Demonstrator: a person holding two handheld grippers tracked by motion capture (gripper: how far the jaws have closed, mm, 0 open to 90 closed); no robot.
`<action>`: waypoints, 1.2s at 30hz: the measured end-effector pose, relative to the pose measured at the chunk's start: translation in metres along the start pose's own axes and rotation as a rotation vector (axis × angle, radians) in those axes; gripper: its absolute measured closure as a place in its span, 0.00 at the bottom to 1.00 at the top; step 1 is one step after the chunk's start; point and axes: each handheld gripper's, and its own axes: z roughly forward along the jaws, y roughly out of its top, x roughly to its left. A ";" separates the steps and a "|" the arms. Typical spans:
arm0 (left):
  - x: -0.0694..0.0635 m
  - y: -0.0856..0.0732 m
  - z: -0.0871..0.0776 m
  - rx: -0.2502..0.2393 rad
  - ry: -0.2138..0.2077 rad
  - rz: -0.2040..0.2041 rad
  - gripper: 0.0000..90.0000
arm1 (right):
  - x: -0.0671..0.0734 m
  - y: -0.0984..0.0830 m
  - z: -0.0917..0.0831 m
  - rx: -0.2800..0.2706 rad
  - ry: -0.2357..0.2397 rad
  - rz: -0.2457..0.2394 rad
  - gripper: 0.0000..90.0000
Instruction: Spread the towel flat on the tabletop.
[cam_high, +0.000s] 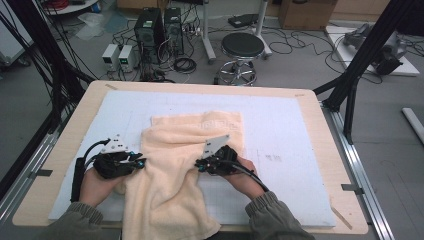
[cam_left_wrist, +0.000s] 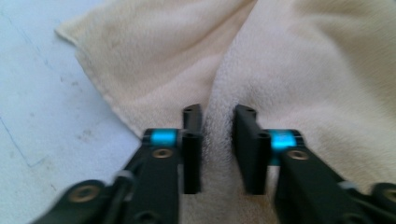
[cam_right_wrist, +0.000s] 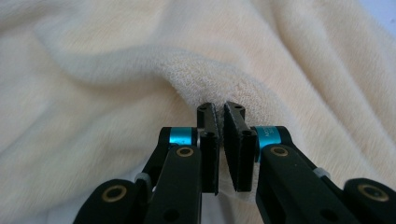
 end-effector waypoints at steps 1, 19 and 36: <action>-0.002 0.001 -0.004 -0.012 -0.007 0.006 0.65 | -0.003 0.004 0.002 0.001 -0.002 0.007 0.94; -0.022 -0.034 0.007 0.106 -0.060 0.092 0.90 | 0.007 0.007 -0.013 -0.074 -0.004 0.035 0.74; -0.022 -0.039 0.004 0.090 -0.096 0.069 0.74 | 0.034 -0.013 0.037 0.011 0.115 0.023 0.86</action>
